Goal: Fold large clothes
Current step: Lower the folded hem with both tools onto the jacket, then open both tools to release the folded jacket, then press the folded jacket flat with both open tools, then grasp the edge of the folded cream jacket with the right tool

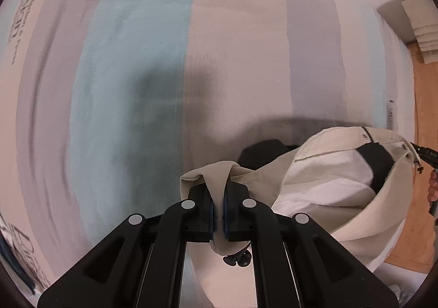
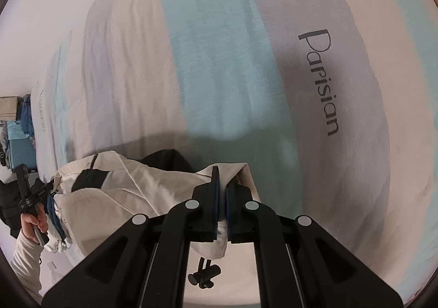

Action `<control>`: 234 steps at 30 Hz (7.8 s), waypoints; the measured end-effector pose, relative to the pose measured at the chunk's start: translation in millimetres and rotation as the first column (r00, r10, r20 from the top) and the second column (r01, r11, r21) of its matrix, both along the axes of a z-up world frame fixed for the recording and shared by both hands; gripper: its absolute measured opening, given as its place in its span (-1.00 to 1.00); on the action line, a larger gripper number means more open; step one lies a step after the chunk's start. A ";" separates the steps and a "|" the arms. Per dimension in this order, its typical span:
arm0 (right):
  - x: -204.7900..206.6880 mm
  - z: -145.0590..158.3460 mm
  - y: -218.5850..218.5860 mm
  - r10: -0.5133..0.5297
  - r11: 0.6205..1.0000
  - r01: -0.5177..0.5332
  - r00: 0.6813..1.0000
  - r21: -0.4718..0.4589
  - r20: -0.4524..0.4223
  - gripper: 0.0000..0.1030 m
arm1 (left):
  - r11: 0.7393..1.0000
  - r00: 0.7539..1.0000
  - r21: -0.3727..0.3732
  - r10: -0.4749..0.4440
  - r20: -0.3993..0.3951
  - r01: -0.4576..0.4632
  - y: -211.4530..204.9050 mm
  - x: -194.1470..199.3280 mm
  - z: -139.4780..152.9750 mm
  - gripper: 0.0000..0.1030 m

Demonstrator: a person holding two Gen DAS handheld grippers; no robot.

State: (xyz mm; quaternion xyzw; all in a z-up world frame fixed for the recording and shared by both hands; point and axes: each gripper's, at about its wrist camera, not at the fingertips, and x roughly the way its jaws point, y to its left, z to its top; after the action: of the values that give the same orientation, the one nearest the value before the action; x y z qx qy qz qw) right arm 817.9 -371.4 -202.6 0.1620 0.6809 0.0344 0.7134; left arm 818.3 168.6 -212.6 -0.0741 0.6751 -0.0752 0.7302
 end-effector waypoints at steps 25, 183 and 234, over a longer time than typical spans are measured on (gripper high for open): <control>23.1 -70.3 14.0 0.021 0.995 -0.020 1.000 -0.093 0.010 -0.96 | 0.995 0.985 0.099 -0.036 0.171 0.019 -17.7 -10.0 -37.0 -0.93; -214.1 -103.5 231.0 0.376 0.901 -0.208 0.812 -0.380 0.446 0.88 | 0.978 0.863 0.192 -0.168 0.476 0.084 -179.7 -223.0 -74.1 0.92; -95.9 -113.7 85.7 0.129 0.950 -0.158 0.984 0.271 0.124 0.45 | 0.979 0.904 0.178 -0.162 0.396 0.098 -218.4 -158.0 -48.7 0.91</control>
State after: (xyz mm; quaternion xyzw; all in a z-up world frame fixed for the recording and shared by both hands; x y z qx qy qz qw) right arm 722.0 -285.7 -316.3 0.2090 0.6409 0.1905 0.7136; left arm 660.3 -49.9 -261.4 0.0450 0.5148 -0.0852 0.8519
